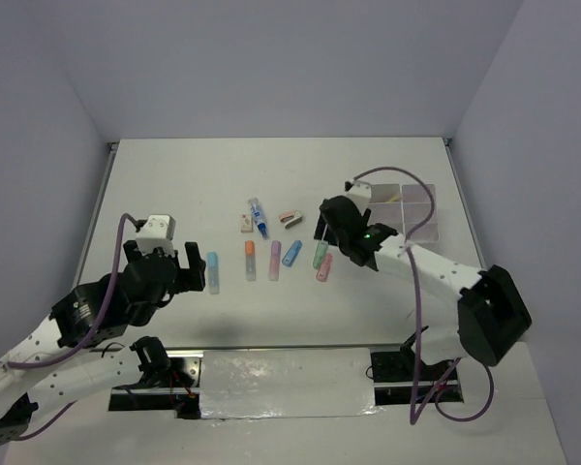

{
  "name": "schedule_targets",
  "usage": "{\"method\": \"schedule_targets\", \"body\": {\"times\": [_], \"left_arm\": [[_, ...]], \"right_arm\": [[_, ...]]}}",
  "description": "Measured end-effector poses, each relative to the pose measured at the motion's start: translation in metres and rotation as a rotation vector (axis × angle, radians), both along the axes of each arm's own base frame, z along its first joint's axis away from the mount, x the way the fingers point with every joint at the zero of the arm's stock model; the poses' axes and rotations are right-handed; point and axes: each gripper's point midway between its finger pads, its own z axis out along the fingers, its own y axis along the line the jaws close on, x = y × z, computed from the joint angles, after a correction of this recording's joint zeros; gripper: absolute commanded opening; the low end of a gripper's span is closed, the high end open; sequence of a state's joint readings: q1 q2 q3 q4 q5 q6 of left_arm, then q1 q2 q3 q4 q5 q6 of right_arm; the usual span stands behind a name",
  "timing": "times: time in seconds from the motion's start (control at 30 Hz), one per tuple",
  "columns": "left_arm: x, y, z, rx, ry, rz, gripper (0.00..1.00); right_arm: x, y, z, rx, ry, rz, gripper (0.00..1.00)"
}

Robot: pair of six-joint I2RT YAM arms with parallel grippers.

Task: Sort the stationery into containers
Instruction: Pick up the stationery from the center of the board.

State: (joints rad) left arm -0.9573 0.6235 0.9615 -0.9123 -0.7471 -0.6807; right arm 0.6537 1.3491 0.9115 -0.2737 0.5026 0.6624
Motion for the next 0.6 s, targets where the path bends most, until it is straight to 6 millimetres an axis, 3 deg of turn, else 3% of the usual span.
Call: {"method": "schedule_targets", "body": {"times": [0.1, 0.2, 0.6], "left_arm": [[0.002, -0.006, -0.008, 0.035, 0.032, -0.009, 0.99], [0.004, -0.012, -0.013, 0.058, 0.049, -0.033, 0.99], [0.005, -0.026, -0.017, 0.063, 0.067, -0.090, 0.99]], "right_arm": [[-0.025, -0.009, -0.061, -0.095, 0.185, -0.025, 0.49], [-0.040, -0.018, -0.094, -0.147, 0.290, -0.047, 0.50], [-0.056, 0.006, -0.116, -0.135, 0.349, 0.003, 0.52]]}}
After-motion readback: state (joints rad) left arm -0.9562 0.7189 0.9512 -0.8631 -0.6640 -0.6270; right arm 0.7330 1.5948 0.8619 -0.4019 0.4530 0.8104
